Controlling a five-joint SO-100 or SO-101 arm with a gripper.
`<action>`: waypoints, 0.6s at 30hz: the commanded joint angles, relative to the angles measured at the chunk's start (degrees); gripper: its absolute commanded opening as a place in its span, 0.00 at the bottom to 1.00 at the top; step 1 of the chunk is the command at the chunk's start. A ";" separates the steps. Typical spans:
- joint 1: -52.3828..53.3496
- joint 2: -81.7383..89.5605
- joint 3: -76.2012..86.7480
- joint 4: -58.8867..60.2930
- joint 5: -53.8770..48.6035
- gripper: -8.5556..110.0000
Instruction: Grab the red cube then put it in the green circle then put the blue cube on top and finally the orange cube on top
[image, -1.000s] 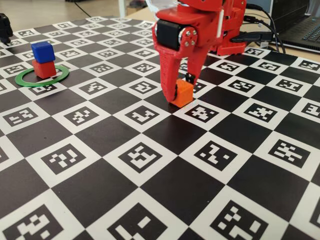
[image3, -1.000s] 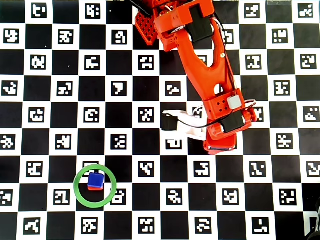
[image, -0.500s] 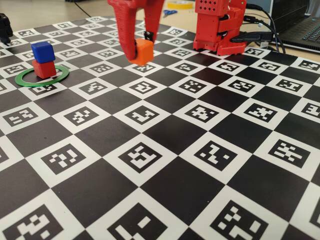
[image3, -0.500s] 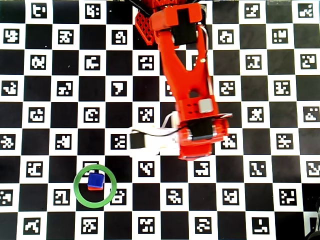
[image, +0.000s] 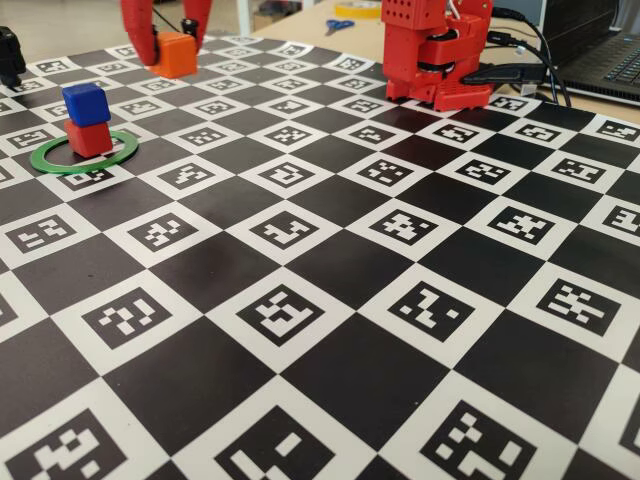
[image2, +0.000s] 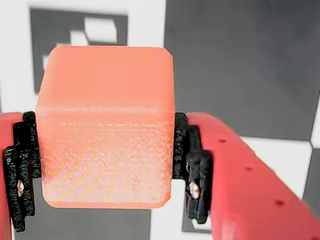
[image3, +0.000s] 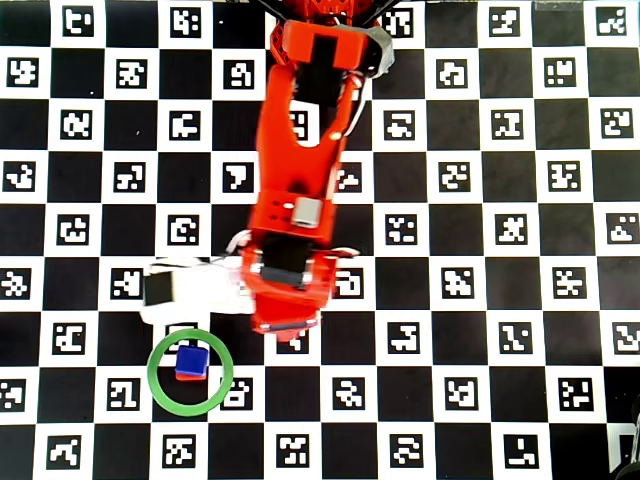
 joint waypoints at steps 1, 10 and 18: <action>2.99 0.70 -8.26 0.35 -1.23 0.10; 5.89 -6.06 -18.90 0.62 -3.34 0.10; 6.77 -11.87 -26.02 -0.44 -2.99 0.10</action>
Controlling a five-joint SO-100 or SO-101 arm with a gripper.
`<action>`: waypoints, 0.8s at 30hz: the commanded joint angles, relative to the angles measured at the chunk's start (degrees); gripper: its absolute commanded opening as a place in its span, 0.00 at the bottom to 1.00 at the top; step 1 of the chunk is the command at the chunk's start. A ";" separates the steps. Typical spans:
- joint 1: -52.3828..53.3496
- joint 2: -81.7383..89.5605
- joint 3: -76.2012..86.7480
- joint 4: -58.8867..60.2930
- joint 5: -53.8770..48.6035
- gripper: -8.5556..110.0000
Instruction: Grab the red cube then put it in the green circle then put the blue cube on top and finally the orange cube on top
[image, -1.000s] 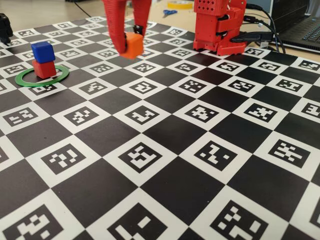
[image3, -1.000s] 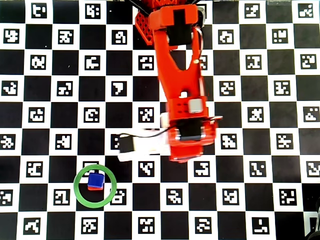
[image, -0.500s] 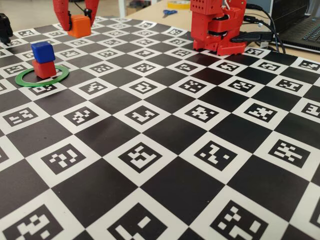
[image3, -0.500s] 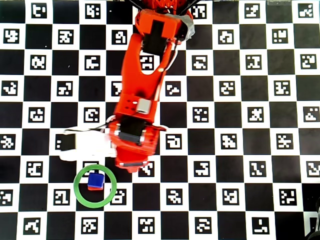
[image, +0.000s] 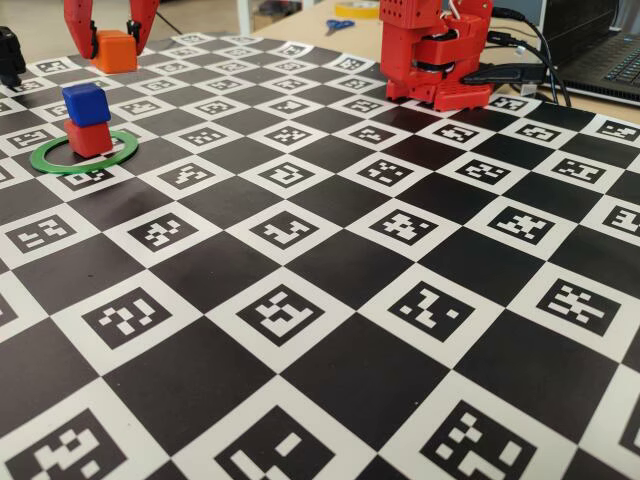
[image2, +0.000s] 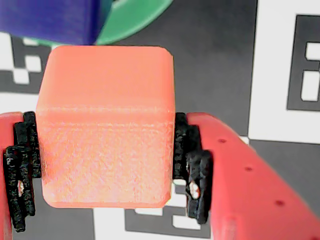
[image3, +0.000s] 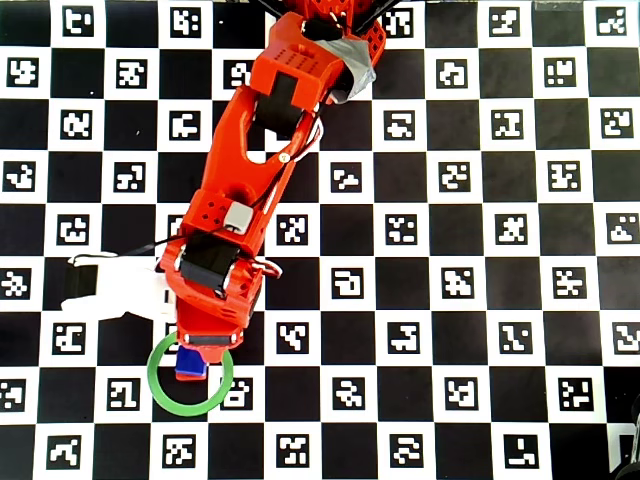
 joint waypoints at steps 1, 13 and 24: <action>0.88 0.97 -7.56 -0.62 0.18 0.10; 1.93 -2.20 -12.04 -2.55 0.26 0.10; 2.29 -3.25 -12.74 -3.69 0.53 0.10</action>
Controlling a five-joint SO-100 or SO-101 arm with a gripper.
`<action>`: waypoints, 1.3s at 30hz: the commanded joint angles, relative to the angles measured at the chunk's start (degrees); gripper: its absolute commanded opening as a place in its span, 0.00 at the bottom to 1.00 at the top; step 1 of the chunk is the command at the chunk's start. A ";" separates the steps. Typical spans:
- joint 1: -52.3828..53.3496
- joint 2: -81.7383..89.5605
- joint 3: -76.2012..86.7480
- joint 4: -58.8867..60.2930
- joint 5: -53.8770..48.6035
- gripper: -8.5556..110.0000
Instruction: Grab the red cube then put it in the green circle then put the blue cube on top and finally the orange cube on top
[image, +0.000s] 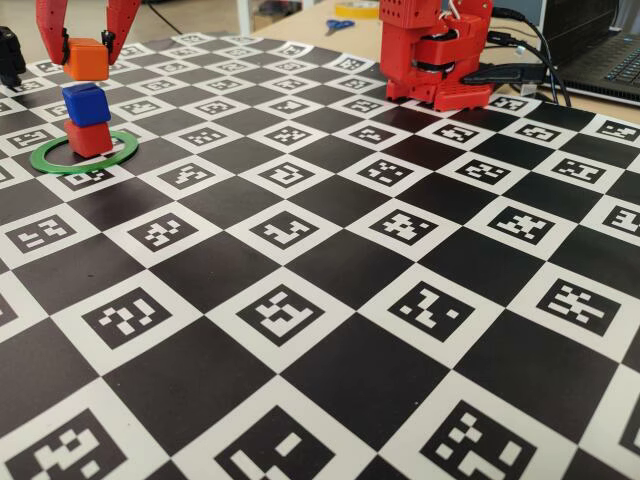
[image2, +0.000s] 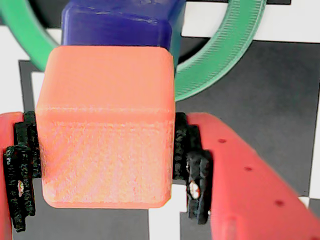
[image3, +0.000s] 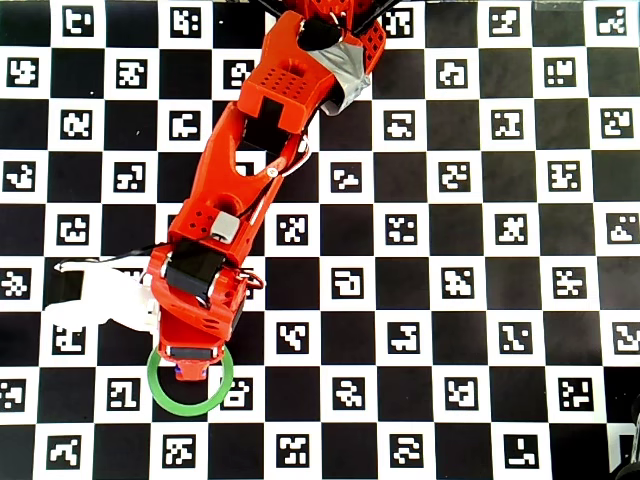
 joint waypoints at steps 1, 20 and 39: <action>0.62 1.49 -6.24 -0.88 0.53 0.10; 0.79 0.62 -6.77 -0.88 2.99 0.26; 0.97 3.16 -5.98 1.67 6.15 0.40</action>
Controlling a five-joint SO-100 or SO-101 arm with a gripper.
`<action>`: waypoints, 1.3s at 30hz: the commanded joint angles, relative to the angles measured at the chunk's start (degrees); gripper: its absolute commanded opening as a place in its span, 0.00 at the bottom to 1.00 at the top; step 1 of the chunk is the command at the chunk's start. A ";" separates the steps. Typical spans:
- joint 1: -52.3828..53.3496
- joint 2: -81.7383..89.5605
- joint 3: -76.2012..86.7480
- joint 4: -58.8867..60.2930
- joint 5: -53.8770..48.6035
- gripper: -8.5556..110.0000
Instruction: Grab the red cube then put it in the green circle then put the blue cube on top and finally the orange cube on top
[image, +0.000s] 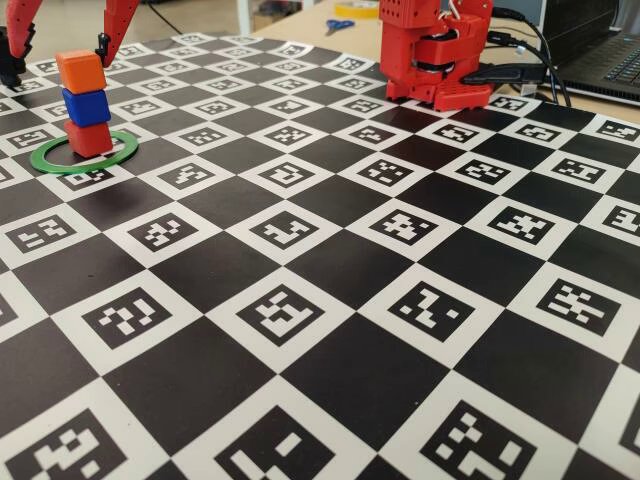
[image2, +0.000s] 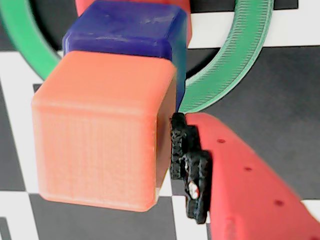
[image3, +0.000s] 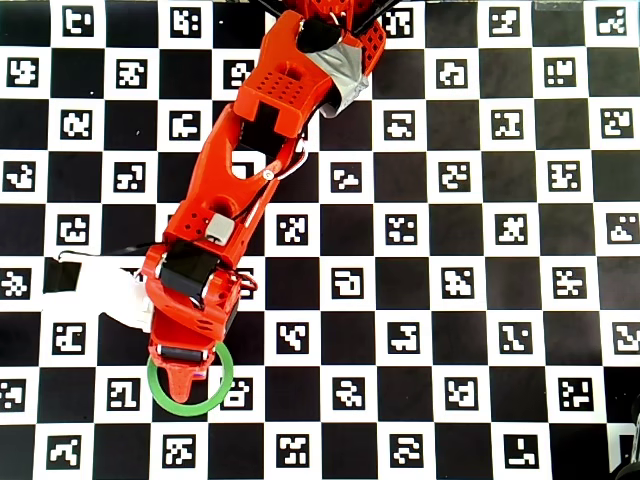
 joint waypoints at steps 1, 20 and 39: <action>0.26 5.89 -2.81 1.23 0.70 0.40; -5.10 40.43 39.29 -3.69 -2.29 0.40; -10.72 85.25 106.96 -34.63 -25.66 0.03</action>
